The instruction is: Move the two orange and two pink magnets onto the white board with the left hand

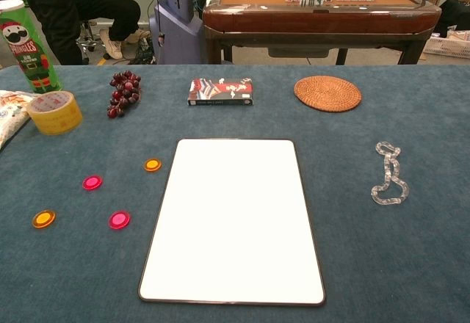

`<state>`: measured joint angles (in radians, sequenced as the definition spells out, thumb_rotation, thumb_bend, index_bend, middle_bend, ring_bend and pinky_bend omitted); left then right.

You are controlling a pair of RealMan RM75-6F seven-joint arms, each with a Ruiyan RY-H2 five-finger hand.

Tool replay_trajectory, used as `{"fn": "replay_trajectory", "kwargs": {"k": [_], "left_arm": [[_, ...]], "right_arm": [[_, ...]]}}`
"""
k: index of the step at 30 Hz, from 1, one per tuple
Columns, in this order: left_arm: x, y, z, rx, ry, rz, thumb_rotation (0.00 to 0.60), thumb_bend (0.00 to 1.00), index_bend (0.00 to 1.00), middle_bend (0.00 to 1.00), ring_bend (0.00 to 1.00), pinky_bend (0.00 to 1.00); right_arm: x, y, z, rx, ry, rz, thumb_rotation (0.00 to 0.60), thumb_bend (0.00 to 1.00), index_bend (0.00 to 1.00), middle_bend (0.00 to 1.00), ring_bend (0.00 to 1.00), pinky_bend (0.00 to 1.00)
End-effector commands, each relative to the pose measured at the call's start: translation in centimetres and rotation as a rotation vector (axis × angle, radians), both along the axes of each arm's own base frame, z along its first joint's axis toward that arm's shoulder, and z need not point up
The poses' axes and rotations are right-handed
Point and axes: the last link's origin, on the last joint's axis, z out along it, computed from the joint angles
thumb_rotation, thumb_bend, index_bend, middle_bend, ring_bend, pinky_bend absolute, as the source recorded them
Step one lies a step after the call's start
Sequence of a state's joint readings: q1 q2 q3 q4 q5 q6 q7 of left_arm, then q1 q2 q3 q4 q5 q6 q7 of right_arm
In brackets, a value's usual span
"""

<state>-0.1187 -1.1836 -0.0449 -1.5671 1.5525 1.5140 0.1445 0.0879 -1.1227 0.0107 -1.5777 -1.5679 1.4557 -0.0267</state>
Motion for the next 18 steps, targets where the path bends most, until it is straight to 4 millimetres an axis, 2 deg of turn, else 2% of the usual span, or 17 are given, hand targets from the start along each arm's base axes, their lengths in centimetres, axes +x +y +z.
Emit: {"fn": "replay_trajectory", "kwargs": {"k": [1,4,6,9,10,12,13,15,17,18], "left_arm": [[0.2,0.1,-0.1,-0.004,0.0,-0.01,0.6,0.03,0.33,0.38,0.36,0.58],[0.4,0.1,-0.2,-0.008,-0.003,-0.018,0.6,0.03,0.33,0.39,0.38,0.61],[0.4,0.0,-0.2,-0.017,-0.012,-0.015,0.6,0.03,0.31,0.4,0.42,0.67],[0.7,0.1,-0.4,-0.04,-0.027,-0.021,0.6,0.03,0.27,0.46,0.58,0.85],[0.9,0.1,-0.5,-0.047,-0.029,-0.027,0.6,0.03,0.26,0.5,0.63,0.9],[1.3,0.2,-0.8,-0.069,-0.03,-0.046,0.6,0.03,0.24,0.66,0.75,0.98],[1.5,0.2,-0.9,-0.084,-0.032,-0.054,0.6,0.03,0.24,0.71,0.79,0.99],[2.2,0.5,-1.2,-0.123,-0.032,-0.084,0.6,0.03,0.24,0.89,0.91,1.0],[3.0,0.8,-1.5,-0.157,-0.034,-0.118,0.6,0.03,0.25,0.99,0.98,1.0],[3.4,0.9,-1.6,-0.173,-0.036,-0.134,0.6,0.03,0.26,1.0,0.99,1.0]], "right_arm": [[0.0,0.1,0.1,-0.002,-0.006,0.003,0.6,0.26,0.28,0.29,0.23,0.33],[0.1,0.1,0.1,-0.004,-0.012,0.005,0.6,0.26,0.28,0.29,0.23,0.33],[0.0,0.2,0.2,-0.002,-0.02,0.003,0.6,0.26,0.28,0.29,0.23,0.33],[0.0,0.3,0.4,-0.008,-0.027,0.003,0.6,0.26,0.28,0.29,0.23,0.33],[0.1,0.4,0.5,-0.012,-0.028,0.005,0.6,0.26,0.28,0.29,0.23,0.33],[0.1,0.4,0.6,-0.02,-0.035,0.008,0.6,0.26,0.28,0.29,0.23,0.33],[0.1,0.5,0.7,-0.021,-0.036,0.007,0.6,0.26,0.28,0.29,0.23,0.33],[0.1,0.5,0.9,-0.024,-0.038,0.007,0.6,0.26,0.28,0.29,0.23,0.33],[0.2,0.6,1.1,-0.034,-0.043,0.012,0.6,0.26,0.28,0.29,0.23,0.33],[0.2,0.7,1.2,-0.036,-0.046,0.016,0.6,0.26,0.28,0.29,0.23,0.33]]}}
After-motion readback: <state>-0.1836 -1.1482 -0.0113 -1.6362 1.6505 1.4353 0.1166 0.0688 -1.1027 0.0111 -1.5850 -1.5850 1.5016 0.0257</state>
